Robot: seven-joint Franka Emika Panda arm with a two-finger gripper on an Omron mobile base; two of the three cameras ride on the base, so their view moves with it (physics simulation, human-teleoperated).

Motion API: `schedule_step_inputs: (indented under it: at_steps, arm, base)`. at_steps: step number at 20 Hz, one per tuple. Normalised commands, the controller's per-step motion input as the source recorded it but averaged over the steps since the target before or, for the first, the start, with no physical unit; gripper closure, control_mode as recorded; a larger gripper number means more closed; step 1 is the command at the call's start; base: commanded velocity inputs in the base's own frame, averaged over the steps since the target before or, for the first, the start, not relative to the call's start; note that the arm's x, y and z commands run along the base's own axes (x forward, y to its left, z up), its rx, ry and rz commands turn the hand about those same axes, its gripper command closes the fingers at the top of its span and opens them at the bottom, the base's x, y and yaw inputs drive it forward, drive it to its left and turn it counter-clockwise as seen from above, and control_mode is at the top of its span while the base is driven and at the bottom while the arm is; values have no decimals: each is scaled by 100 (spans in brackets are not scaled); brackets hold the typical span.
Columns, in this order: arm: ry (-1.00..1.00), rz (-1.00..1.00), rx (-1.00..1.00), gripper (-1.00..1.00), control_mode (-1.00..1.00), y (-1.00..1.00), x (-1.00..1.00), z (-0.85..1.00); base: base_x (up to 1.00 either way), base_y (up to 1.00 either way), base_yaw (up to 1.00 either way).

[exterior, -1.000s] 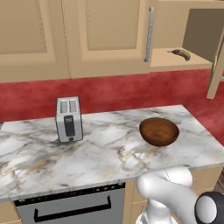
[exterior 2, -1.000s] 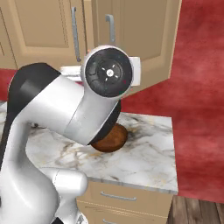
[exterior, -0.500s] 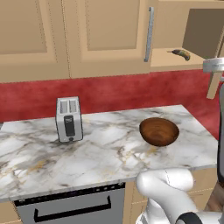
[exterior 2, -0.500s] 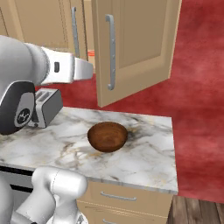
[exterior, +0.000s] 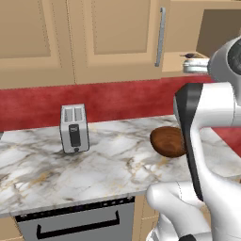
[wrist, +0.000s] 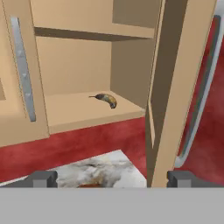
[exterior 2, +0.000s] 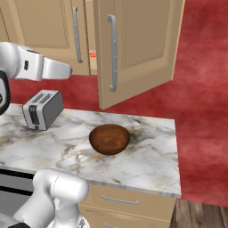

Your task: Open the cabinet. Pick the tangerine and banana from the cabinet and place them into the bowl. Then close the cabinet.

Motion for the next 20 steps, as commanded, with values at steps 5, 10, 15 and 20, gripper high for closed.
schedule_step_inputs:
  at_steps: [5,10,15,20]
  arm:
    - [3,-24,0,-100,-100,7,59,-9]
    - [2,-13,-1,-100,-100,0,62,-15]
    - [1,-8,-2,-100,-100,-2,55,-14]
    - [0,-4,-2,-100,-100,-22,32,-7]
  base:
    - [0,0,0]
    - [0,0,0]
    - [0,0,0]
    - [0,0,0]
